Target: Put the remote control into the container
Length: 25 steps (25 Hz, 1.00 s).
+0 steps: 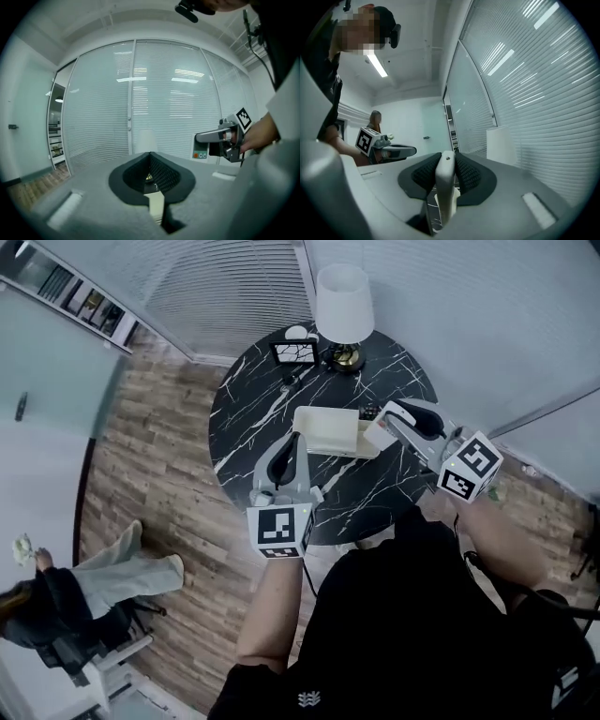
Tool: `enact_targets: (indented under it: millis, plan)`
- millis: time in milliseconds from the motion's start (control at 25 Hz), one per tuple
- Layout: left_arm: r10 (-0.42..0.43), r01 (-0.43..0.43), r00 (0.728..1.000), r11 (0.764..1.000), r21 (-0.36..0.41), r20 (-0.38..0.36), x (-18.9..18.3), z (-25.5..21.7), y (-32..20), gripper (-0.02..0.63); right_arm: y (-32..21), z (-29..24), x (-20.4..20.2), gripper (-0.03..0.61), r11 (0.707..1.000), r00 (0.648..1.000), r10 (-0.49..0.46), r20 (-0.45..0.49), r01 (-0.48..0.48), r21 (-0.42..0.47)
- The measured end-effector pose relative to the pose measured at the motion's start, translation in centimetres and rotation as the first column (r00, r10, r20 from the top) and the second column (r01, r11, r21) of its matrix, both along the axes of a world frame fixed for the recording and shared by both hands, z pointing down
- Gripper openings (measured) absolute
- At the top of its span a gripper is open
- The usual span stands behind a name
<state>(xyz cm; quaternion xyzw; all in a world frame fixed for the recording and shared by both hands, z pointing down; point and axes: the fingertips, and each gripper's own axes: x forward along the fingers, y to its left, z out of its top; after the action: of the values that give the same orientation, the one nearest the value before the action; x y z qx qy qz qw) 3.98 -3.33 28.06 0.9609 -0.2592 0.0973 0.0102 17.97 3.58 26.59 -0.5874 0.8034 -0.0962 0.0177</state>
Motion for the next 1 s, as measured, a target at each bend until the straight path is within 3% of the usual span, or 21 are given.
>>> enact_targets:
  millis: [280, 520, 1000]
  plan:
    - [-0.156, 0.156, 0.987, 0.988, -0.012, 0.029, 1.8, 0.3, -0.8, 0.002, -2.4, 1.4, 2.2, 0.095, 0.987, 0.987, -0.158, 0.031, 0.159, -0.021]
    - [-0.261, 0.261, 0.964, 0.965, -0.001, 0.058, 3.1, 0.7, -0.1, 0.002, -3.9, 2.4, 2.9, 0.095, 0.954, 0.954, -0.300, 0.019, 0.300, -0.028]
    - [-0.494, 0.495, 0.866, 0.869, 0.001, 0.073, 3.2, 1.9, 0.6, 0.002, -5.1, 5.8, 2.7, 0.095, 0.862, 0.860, -0.507, -0.053, 0.505, -0.049]
